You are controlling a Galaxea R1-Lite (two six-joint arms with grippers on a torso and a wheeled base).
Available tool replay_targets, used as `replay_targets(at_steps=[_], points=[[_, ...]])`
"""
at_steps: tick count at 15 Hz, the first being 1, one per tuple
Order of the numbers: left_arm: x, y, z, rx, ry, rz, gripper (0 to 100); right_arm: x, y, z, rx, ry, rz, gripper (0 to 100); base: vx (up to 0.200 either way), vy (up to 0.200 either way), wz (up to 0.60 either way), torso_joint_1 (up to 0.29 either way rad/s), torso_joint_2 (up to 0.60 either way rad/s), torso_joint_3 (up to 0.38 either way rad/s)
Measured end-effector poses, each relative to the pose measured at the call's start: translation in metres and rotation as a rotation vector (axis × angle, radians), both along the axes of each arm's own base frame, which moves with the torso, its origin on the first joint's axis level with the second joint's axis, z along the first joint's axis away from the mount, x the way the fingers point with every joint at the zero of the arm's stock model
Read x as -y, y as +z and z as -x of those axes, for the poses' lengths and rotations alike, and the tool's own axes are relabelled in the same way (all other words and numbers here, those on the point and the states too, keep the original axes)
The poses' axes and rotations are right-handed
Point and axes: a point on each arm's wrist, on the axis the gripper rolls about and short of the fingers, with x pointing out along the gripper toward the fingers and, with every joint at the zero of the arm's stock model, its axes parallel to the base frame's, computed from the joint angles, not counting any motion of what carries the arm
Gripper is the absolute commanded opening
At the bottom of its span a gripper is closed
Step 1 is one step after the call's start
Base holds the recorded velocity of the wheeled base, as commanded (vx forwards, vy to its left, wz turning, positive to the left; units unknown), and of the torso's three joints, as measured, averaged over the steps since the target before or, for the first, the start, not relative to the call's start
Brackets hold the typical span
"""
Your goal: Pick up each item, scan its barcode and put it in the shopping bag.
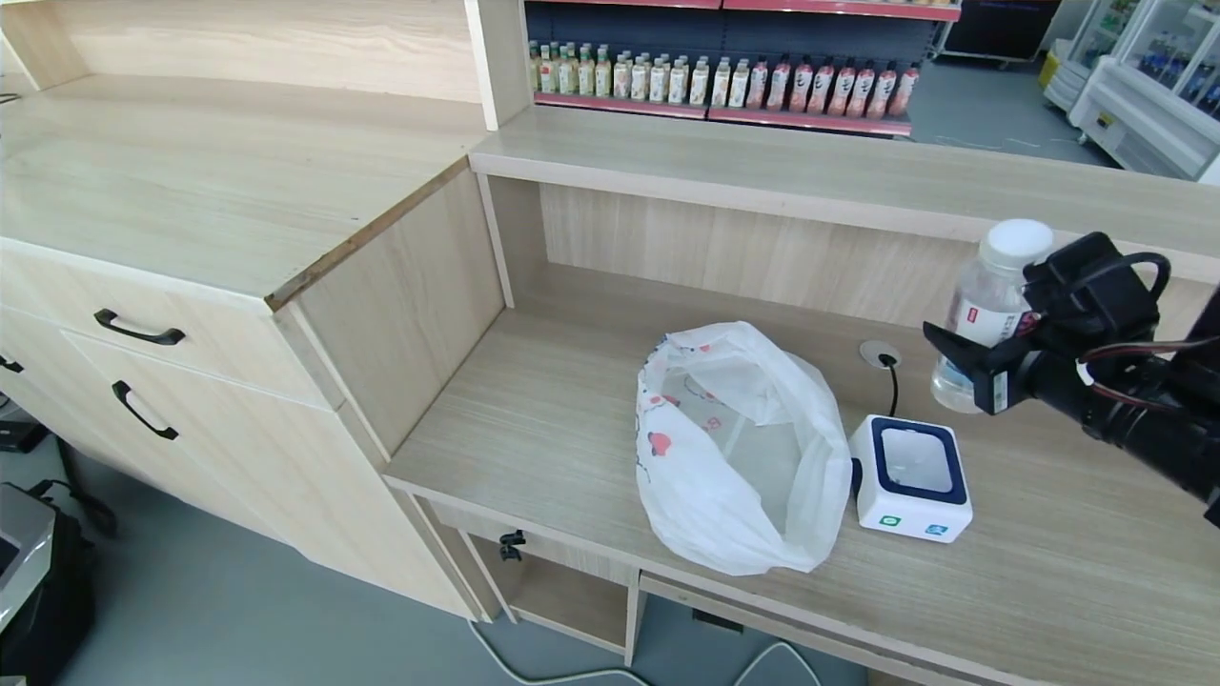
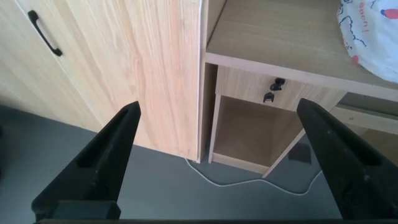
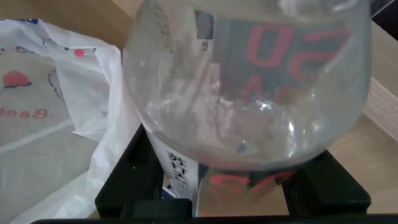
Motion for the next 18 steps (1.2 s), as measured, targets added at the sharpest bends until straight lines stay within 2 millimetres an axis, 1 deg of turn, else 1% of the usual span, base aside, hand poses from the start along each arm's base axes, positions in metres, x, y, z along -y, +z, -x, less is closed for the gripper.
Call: replay_targets(at_steps=[2,4,9,12,18], points=[[0.0,0.0,0.0,0.0,0.0,0.0,100,0.006,-0.007,-0.016,0.034,-0.011,0.068,0,0.0,0.0,0.0,0.0,0.0,0.0],[0.0,0.0,0.0,0.0,0.0,0.0,100,0.006,-0.015,-0.026,0.051,0.044,0.123,0,0.0,0.0,0.0,0.0,0.0,0.0],[0.0,0.0,0.0,0.0,0.0,0.0,100,0.003,-0.029,-0.043,0.162,0.209,0.205,0,0.0,0.0,0.0,0.0,0.0,0.0],[0.0,0.0,0.0,0.0,0.0,0.0,100,0.006,-0.04,-0.053,0.187,0.269,0.273,0,0.0,0.0,0.0,0.0,0.0,0.0],[0.0,0.0,0.0,0.0,-0.001,0.0,100,0.009,-0.057,-0.069,0.269,0.356,0.384,0,0.0,0.0,0.0,0.0,0.0,0.0]])
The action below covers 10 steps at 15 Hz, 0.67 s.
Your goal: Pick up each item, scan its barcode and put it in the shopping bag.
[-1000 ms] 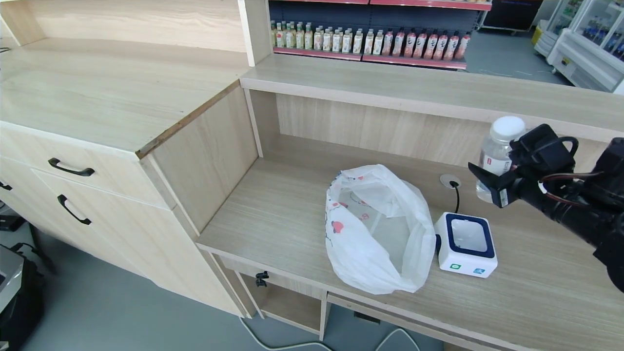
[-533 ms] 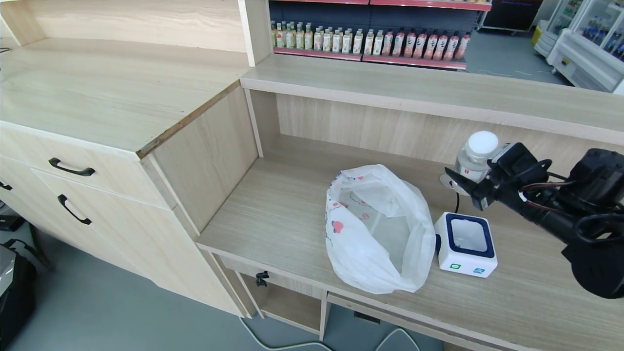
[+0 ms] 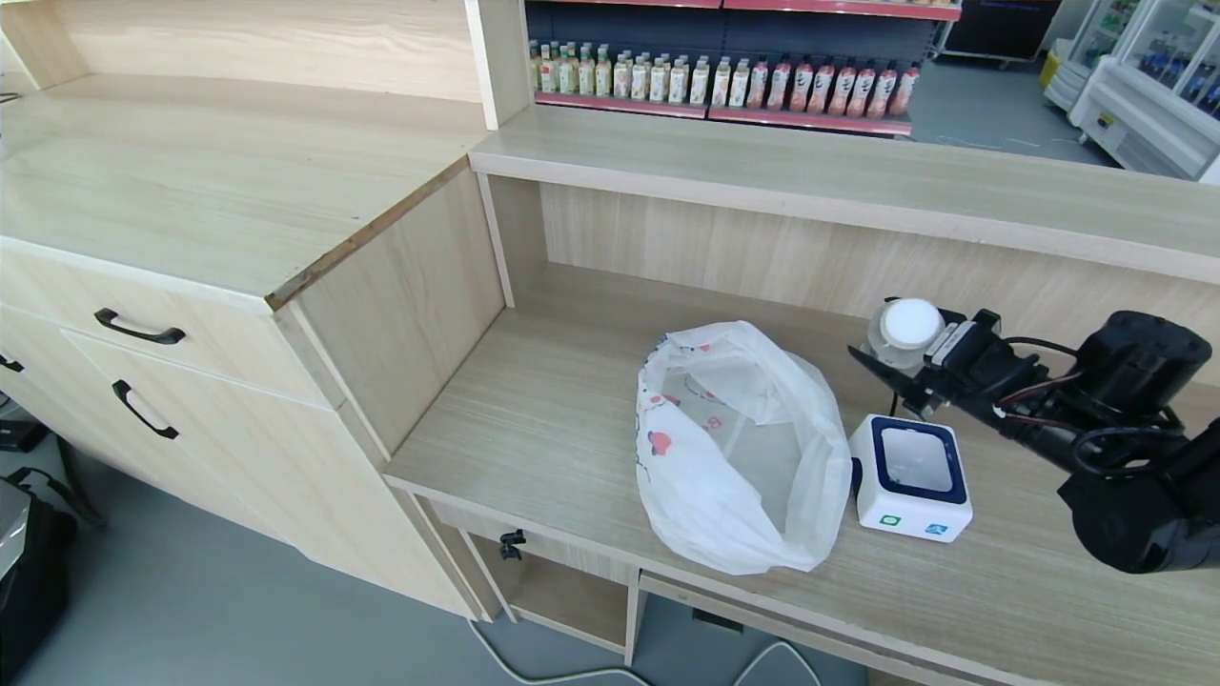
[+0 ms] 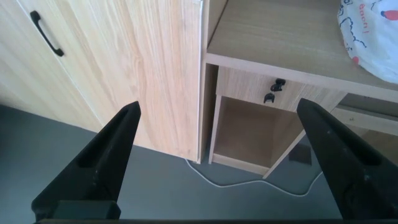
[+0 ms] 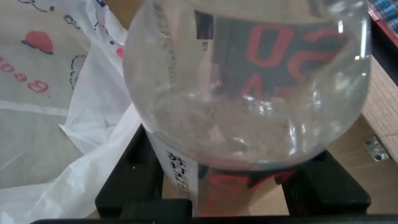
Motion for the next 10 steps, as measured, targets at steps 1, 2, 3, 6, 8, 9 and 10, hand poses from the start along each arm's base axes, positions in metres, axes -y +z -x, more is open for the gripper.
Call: replay_targets(at_steps=[1,2,3,6,8,9,10], points=[[0.0,0.0,0.0,0.0,0.0,0.0,100,0.0,-0.003,-0.002,-0.004,0.003,0.003,0,0.0,0.0,0.0,0.0,0.0,0.0],[0.0,0.0,0.0,0.0,0.0,0.0,100,-0.001,-0.006,-0.004,-0.007,0.004,0.009,0,0.0,0.0,0.0,0.0,0.0,0.0],[0.0,0.0,0.0,0.0,0.0,0.0,100,0.0,-0.008,-0.005,-0.008,0.01,0.019,0,0.0,0.0,0.0,0.0,0.0,0.0],[0.0,0.0,0.0,0.0,0.0,0.0,100,-0.002,-0.015,-0.008,-0.001,0.058,0.06,0,0.0,0.0,0.0,0.0,0.0,0.0],[0.0,0.0,0.0,0.0,0.0,0.0,100,-0.002,-0.019,-0.009,-0.01,0.07,0.066,0,0.0,0.0,0.0,0.0,0.0,0.0],[0.0,0.0,0.0,0.0,0.0,0.0,100,-0.002,-0.02,-0.01,-0.014,0.07,0.067,0,0.0,0.0,0.0,0.0,0.0,0.0],[0.0,0.0,0.0,0.0,0.0,0.0,100,-0.001,-0.023,-0.01,-0.017,0.068,0.07,0,0.0,0.0,0.0,0.0,0.0,0.0]])
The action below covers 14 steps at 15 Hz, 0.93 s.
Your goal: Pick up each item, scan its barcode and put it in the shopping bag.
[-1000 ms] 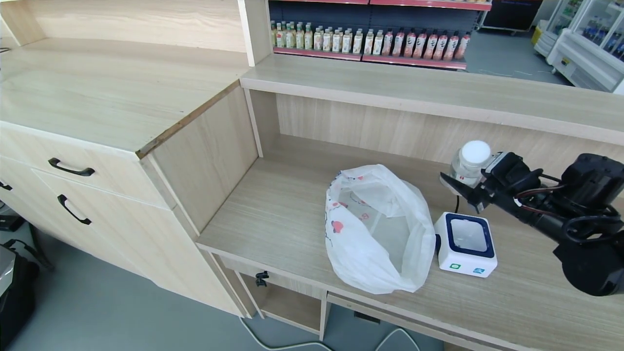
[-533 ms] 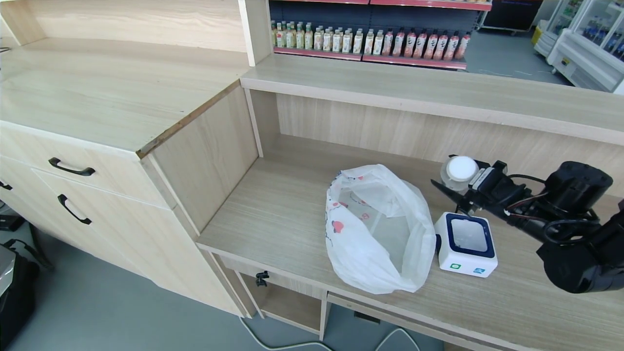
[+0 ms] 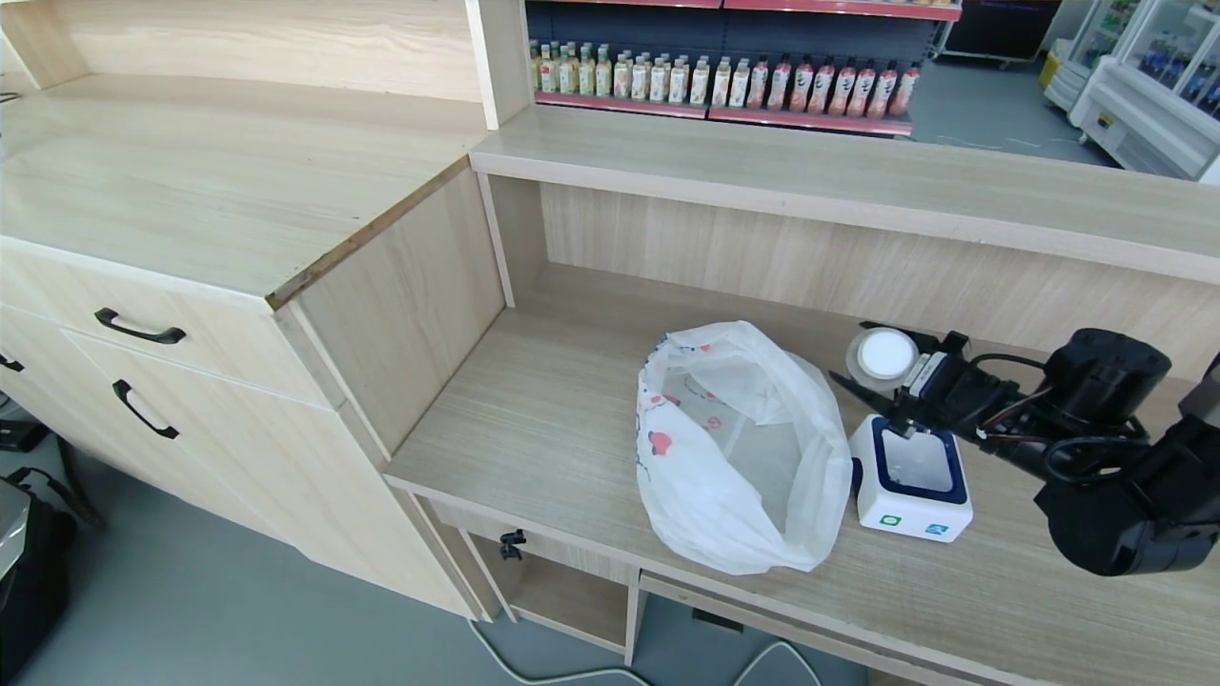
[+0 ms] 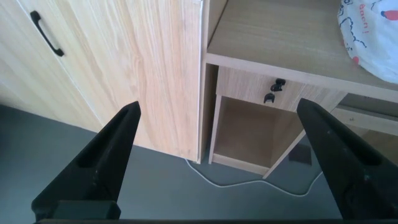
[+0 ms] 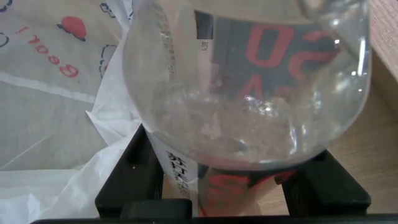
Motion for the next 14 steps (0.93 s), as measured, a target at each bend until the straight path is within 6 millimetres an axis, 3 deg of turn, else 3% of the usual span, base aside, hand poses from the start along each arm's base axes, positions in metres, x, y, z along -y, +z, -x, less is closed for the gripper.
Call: replay_targets(at_steps=[14], points=[[0.0,0.0,0.0,0.0,0.001,0.0,100,0.007,-0.017,-0.005,-0.037,0.045,0.021,0,0.0,0.0,0.0,0.0,0.0,0.0]])
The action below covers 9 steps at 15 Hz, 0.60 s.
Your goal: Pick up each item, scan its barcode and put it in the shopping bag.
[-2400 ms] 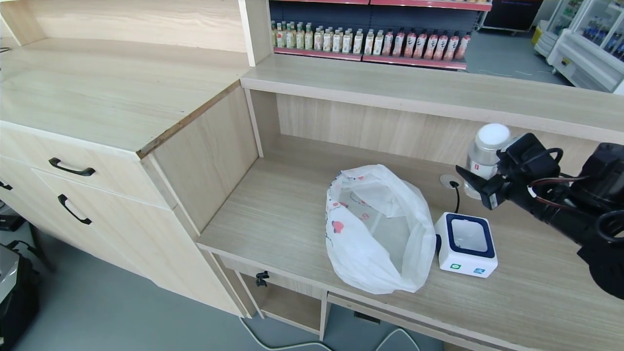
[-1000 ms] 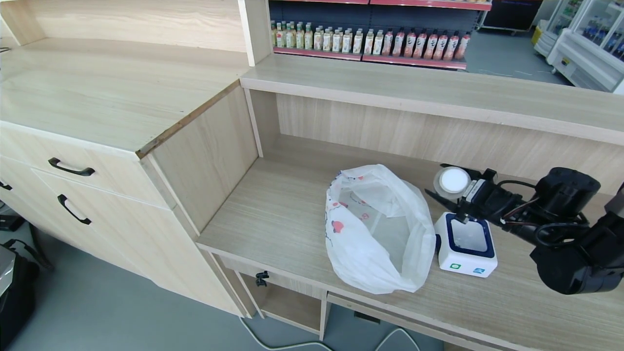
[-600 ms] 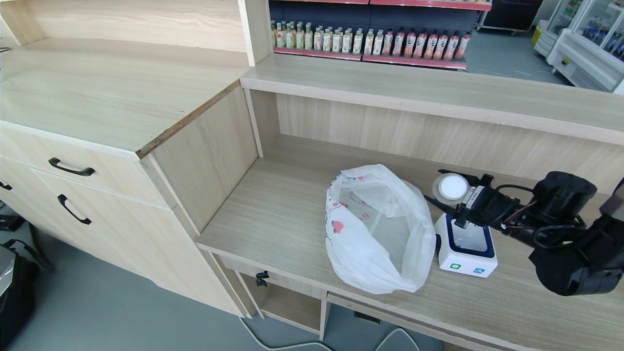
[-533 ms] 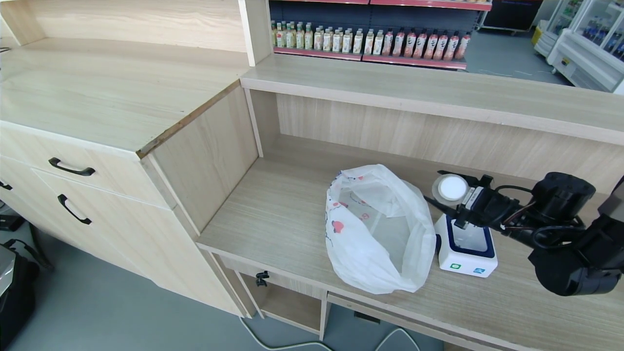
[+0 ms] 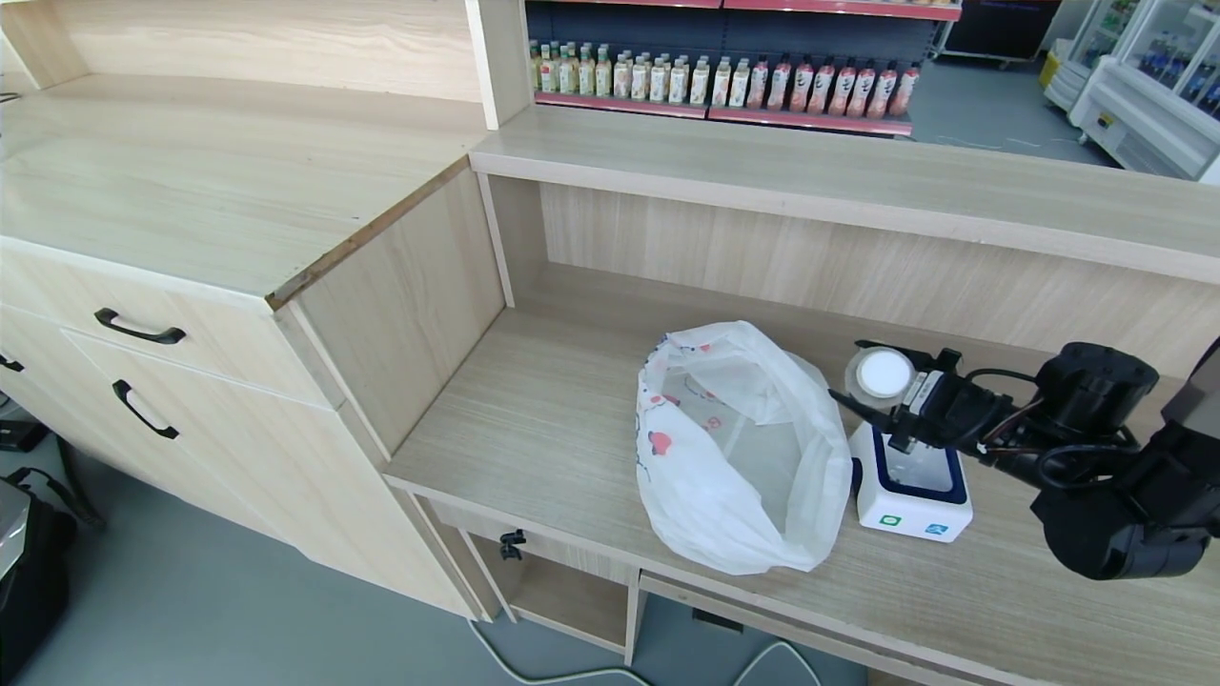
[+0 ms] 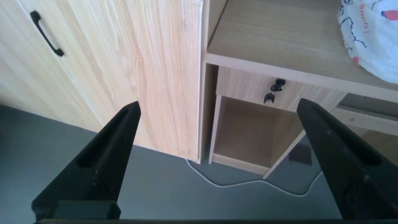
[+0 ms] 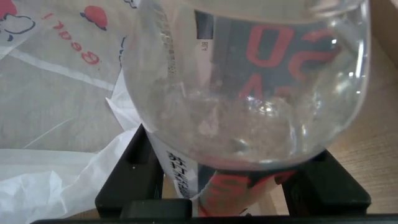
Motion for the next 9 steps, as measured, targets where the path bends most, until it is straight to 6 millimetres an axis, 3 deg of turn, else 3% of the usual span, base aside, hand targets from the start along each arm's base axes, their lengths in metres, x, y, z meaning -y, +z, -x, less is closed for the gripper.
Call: replay_targets(at_steps=[6,9], points=[[0.0,0.0,0.0,0.0,-0.001,0.0,100,0.001,0.01,0.002,-0.009,0.003,-0.022,0,0.0,0.0,0.0,0.0,0.0,0.0],[0.0,0.0,0.0,0.0,-0.001,0.0,100,0.004,0.045,0.014,-0.07,-0.003,-0.08,0,0.0,0.0,0.0,0.0,0.0,0.0]])
